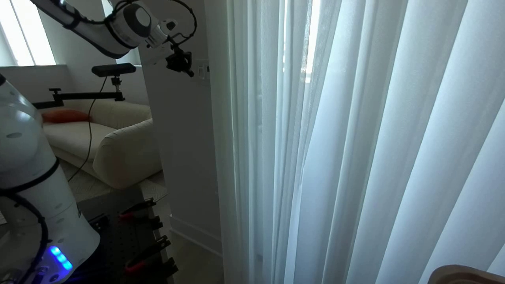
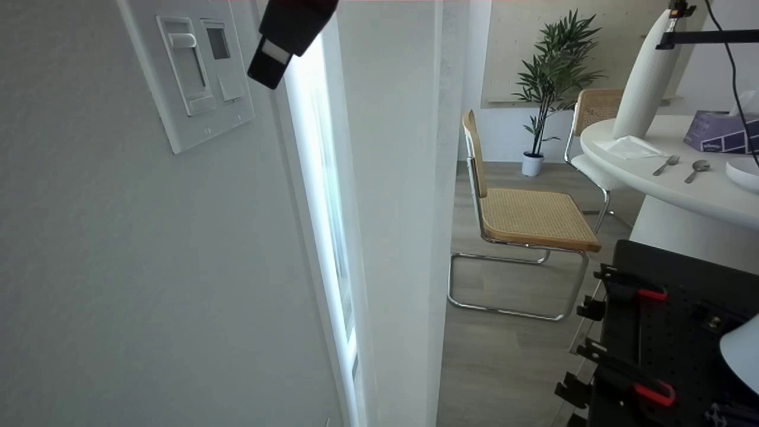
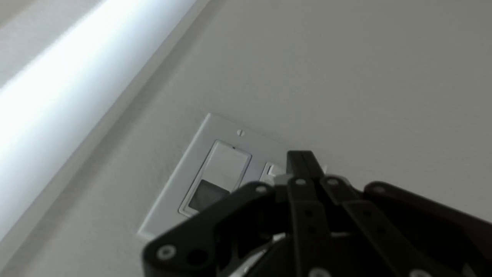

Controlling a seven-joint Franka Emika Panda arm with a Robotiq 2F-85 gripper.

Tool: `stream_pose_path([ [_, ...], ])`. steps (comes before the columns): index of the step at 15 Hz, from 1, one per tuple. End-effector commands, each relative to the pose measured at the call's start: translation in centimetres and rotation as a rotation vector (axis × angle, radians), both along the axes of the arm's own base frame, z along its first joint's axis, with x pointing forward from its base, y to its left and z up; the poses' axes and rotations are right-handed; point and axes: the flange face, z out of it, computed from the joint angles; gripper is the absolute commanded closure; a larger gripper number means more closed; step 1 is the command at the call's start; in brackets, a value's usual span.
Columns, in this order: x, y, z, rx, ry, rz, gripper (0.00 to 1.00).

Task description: Turn on the light switch

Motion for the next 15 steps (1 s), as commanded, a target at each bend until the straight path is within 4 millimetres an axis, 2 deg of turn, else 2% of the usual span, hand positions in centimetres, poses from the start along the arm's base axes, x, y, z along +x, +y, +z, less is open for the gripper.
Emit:
stream_pose_path([
  [1, 2.4, 0.9, 0.1, 0.015, -0.022, -0.004, 1.0],
  [8, 5.0, 1.3, -0.8, 0.005, -0.013, -0.009, 1.0],
  [15, 5.8, 1.7, -1.3, 0.002, -0.001, -0.012, 1.0],
])
